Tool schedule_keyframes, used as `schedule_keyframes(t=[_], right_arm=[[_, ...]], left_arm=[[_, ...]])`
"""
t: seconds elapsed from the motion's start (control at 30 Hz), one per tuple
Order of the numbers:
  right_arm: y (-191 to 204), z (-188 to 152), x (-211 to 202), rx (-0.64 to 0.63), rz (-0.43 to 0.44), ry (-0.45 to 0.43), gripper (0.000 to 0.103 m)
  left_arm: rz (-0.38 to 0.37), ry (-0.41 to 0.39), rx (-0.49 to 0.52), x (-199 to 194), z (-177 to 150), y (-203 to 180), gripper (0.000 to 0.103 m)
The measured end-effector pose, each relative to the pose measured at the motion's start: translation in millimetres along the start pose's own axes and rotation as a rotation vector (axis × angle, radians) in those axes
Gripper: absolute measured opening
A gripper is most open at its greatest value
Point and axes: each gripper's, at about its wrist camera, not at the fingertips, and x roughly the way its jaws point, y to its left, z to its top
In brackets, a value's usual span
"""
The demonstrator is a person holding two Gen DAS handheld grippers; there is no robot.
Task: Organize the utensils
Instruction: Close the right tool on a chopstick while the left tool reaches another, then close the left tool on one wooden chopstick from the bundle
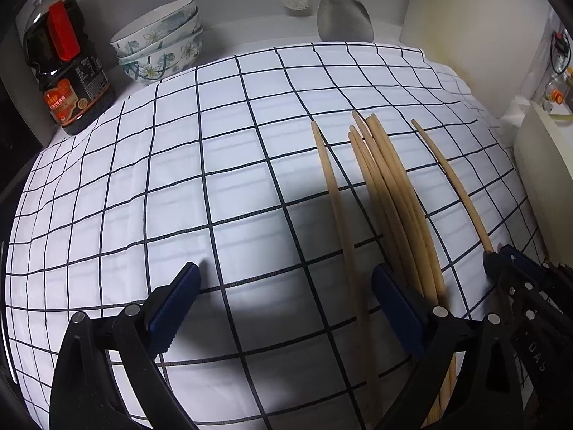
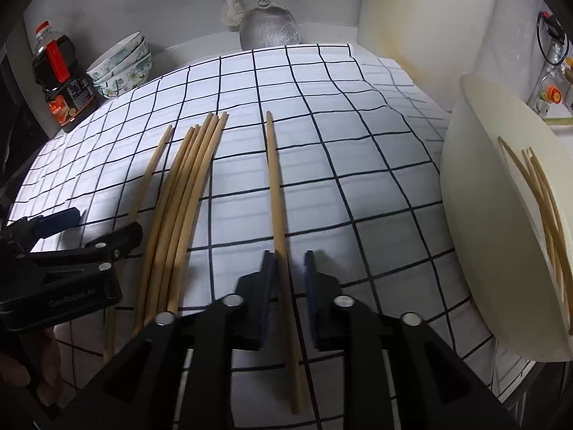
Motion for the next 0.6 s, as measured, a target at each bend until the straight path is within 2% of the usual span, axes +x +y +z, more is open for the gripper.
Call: schedule_keyframes(t=[0.13, 0.23, 0.3, 0.33, 0.4, 0.43, 0.47, 0.53, 0.6], right_arm=[[2.7, 5.4, 5.1, -0.013, -0.004, -0.009, 0.037], [7.7, 9.8, 9.3, -0.042, 0.0, -0.014, 0.04], [11.4, 11.7, 10.7, -0.064, 0.001, -0.014, 0.04], [12.6, 12.1, 10.9, -0.068, 0.008, -0.013, 0.038], [15.7, 11.6, 10.6, -0.082, 0.018, -0.013, 0.031], [17.8, 11.1, 10.1, -0.091, 0.021, -0.013, 0.025], [18.8, 10.7, 9.8, -0.093, 0.024, -0.012, 0.016], [18.9, 10.9, 10.0, -0.088, 0.014, -0.009, 0.006], [15.6, 11.7, 9.9, -0.064, 0.032, -0.003, 0.006]], left_arm=[[0.007, -0.011, -0.009, 1.4, 3.1, -1.0, 0.091], [0.002, -0.029, 0.001, -1.5, 5.9, -4.9, 0.073], [-0.013, -0.036, 0.023, -4.4, 6.5, -9.6, 0.052], [-0.02, -0.038, 0.033, -5.6, 6.4, -11.7, 0.046], [-0.033, -0.039, 0.051, -7.4, 5.6, -16.4, 0.025], [-0.038, -0.038, 0.055, -8.1, 5.0, -17.7, 0.02], [-0.043, -0.037, 0.059, -8.5, 4.3, -18.5, 0.011], [-0.05, -0.034, 0.063, -8.9, 3.4, -19.3, 0.008], [-0.056, -0.031, 0.066, -9.2, 3.0, -18.4, 0.007]])
